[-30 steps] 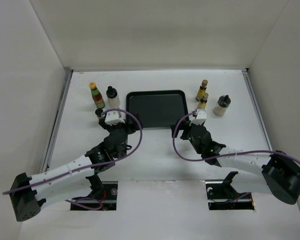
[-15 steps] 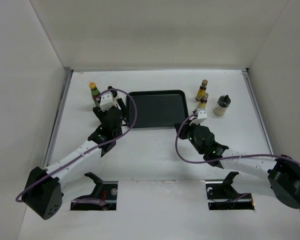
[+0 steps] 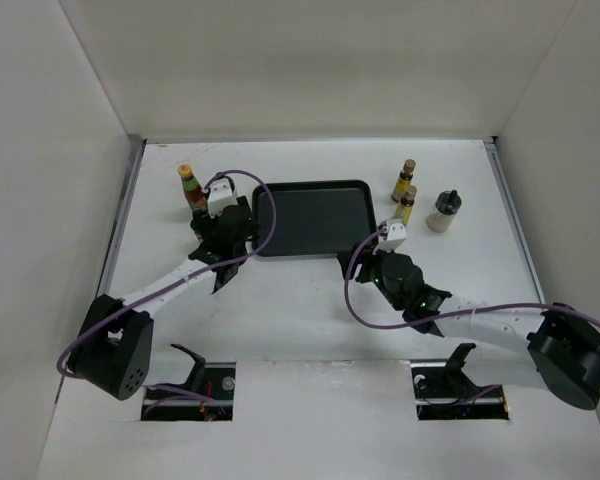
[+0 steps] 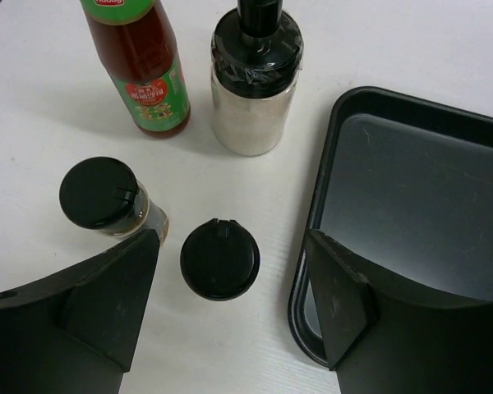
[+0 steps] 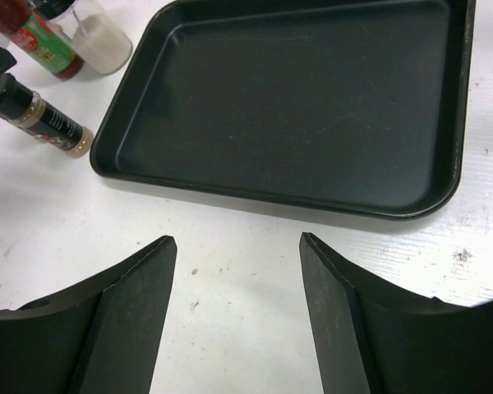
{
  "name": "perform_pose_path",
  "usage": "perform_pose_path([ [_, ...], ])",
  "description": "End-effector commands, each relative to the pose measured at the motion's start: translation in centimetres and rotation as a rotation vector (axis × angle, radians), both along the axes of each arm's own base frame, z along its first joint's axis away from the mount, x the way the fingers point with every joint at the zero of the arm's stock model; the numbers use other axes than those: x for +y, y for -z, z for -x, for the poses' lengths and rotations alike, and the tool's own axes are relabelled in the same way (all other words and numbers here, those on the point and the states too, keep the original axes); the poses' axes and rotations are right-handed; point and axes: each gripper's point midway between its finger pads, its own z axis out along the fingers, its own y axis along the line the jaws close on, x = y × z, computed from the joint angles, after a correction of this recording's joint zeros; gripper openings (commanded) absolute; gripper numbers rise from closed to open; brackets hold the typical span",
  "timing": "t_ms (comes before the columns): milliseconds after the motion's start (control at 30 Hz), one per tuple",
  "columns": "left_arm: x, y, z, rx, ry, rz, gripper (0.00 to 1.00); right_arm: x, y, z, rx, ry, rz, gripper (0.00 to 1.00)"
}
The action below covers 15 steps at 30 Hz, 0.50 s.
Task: Organize the condiment bottles
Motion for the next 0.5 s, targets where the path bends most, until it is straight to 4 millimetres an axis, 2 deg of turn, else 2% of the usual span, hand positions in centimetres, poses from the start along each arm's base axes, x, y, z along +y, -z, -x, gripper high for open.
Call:
perform_pose_path([
  [0, -0.2, -1.9, -1.2, -0.075, -0.024, 0.075, 0.69, 0.9, -2.3, -0.5, -0.057, -0.006, -0.041, 0.69],
  [233, 0.5, 0.1, -1.7, -0.034, -0.051, 0.073, 0.63, 0.7, -2.5, -0.5, -0.066, -0.001, -0.038, 0.71],
  [367, 0.3, 1.0, -1.9, -0.011, -0.04, 0.074, 0.59, 0.3, -2.6, -0.4, -0.073, 0.015, -0.038, 0.72],
  [467, 0.0, 1.4, -2.2, -0.001, -0.037, 0.077, 0.46, 0.1, -2.9, -0.5, -0.081, 0.023, -0.032, 0.72],
])
